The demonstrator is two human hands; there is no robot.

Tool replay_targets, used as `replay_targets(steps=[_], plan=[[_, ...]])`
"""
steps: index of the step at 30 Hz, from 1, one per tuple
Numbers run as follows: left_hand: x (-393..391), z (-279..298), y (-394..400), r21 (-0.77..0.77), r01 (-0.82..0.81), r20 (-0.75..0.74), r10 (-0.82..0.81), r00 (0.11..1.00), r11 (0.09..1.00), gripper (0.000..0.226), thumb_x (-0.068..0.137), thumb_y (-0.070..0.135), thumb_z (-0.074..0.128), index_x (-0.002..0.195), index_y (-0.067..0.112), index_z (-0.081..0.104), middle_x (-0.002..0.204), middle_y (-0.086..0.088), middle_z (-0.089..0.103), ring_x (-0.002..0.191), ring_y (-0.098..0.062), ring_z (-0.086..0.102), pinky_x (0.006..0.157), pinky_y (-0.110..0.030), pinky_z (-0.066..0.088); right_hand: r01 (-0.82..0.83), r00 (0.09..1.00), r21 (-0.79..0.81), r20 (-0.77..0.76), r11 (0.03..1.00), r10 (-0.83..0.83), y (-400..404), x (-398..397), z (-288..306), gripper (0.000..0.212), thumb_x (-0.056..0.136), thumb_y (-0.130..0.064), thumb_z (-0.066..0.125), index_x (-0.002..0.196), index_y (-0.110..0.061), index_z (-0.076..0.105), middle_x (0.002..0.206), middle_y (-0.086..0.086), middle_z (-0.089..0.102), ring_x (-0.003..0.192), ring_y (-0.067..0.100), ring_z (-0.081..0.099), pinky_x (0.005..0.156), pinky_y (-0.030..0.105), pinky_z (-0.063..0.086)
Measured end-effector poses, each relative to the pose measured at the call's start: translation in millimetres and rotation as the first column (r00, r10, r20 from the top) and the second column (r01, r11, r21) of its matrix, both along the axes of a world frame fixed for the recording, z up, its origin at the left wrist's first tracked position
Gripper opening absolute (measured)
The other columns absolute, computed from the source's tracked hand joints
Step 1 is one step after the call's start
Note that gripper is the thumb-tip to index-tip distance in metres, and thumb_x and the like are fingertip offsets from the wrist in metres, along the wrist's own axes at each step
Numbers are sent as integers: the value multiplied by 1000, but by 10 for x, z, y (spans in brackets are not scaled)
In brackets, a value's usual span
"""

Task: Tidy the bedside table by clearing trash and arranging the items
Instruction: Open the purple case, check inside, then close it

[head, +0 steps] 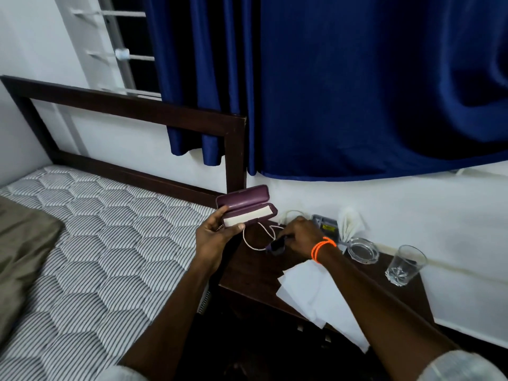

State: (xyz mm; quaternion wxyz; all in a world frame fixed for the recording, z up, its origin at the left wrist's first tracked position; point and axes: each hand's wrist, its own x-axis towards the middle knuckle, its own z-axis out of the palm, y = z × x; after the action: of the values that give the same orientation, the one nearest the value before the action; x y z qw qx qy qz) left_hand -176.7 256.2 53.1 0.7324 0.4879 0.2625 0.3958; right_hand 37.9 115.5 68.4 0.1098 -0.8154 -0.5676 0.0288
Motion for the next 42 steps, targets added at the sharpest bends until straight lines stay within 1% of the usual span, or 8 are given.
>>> replay_targets(steps=[8, 14, 19, 23, 25, 34, 38, 42], plan=[[-15, 530, -225, 6, 14, 44, -15, 999, 1000, 76, 63, -8, 86, 134, 2, 62, 113, -3, 78, 107, -23, 74, 87, -34, 62, 97, 988, 50, 114, 994, -102, -304, 61, 951, 25, 85, -29, 66, 106, -32, 78, 111, -6, 76, 114, 23, 61, 97, 40, 45], [61, 750, -384, 46, 53, 60, -56, 997, 998, 72, 67, -14, 82, 134, 1, 61, 109, 2, 79, 106, -19, 73, 85, -33, 63, 192, 981, 162, -12, 968, -192, -475, 50, 1571, 26, 79, -29, 72, 104, -31, 79, 108, -6, 77, 110, 25, 67, 99, 41, 49], [172, 825, -536, 92, 45, 21, -47, 999, 995, 71, 64, -14, 84, 130, 2, 64, 116, -11, 76, 107, -26, 72, 86, -34, 62, 256, 956, 205, -197, 945, -217, -473, -35, 1836, 24, 74, -25, 73, 96, -29, 80, 68, -12, 72, 85, 17, 72, 92, 43, 56], [263, 876, -641, 133, 62, -14, -61, 998, 989, 74, 66, -17, 84, 134, 0, 62, 117, -13, 75, 98, -19, 74, 83, -29, 61, 244, 955, 183, -217, 952, -203, -378, -181, 1877, 30, 68, -25, 73, 96, -29, 81, 90, -9, 78, 91, 17, 71, 88, 41, 58], [286, 915, -675, 144, 72, -21, -69, 997, 987, 74, 66, -17, 84, 134, 2, 62, 116, -10, 75, 95, -13, 75, 81, -25, 60, 239, 952, 157, -231, 958, -199, -333, -258, 1867, 31, 66, -26, 73, 96, -30, 80, 86, -9, 78, 87, 16, 72, 88, 40, 58], [269, 987, -721, 211, 83, -68, -70, 995, 974, 77, 63, -7, 91, 134, 11, 66, 128, -9, 71, 118, -18, 67, 97, -32, 58, 193, 974, 95, -136, 977, -179, -238, -461, 1844, 25, 77, -23, 73, 100, -30, 80, 105, -9, 77, 103, 21, 67, 92, 37, 54], [253, 1005, -749, 211, 83, -69, -70, 995, 974, 75, 65, -14, 86, 135, 6, 64, 126, -11, 71, 97, -5, 72, 82, -20, 59, 193, 975, 91, -133, 977, -180, -216, -497, 1829, 27, 76, -21, 75, 101, -29, 80, 106, -10, 76, 105, 20, 67, 95, 40, 54], [239, 1009, -744, 201, 76, -63, -65, 996, 977, 74, 67, -15, 85, 135, 4, 63, 120, -12, 73, 96, -12, 73, 80, -22, 61, 192, 971, 103, -167, 976, -173, -224, -475, 1791, 25, 71, -19, 81, 95, -27, 80, 100, -9, 77, 99, 18, 69, 93, 41, 56]])
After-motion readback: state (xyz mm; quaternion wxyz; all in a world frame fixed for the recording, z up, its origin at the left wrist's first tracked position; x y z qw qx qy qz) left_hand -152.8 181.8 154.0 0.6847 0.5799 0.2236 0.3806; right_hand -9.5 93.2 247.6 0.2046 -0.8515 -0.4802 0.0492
